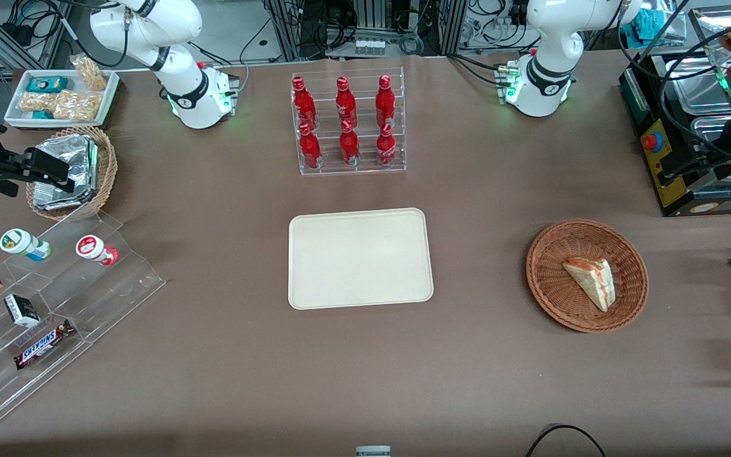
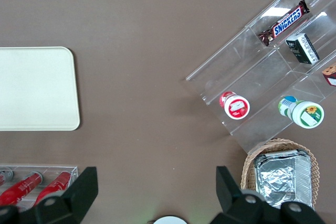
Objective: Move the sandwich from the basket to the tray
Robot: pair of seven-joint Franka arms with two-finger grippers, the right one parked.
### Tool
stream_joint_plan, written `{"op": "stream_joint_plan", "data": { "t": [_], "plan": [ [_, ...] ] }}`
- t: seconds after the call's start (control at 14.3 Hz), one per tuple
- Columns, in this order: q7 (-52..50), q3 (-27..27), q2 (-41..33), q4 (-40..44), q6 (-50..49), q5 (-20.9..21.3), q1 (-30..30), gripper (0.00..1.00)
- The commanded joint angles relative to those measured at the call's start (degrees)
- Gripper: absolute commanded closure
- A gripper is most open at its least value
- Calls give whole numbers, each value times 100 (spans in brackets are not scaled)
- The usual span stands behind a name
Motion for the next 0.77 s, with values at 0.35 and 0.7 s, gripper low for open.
{"op": "stream_joint_plan", "data": {
  "t": [0.35, 0.7],
  "plan": [
    [9, 2, -37, 25, -9, -63, -33, 0],
    [18, 2, -46, 7, -18, -55, -60, 0]
  ]
}}
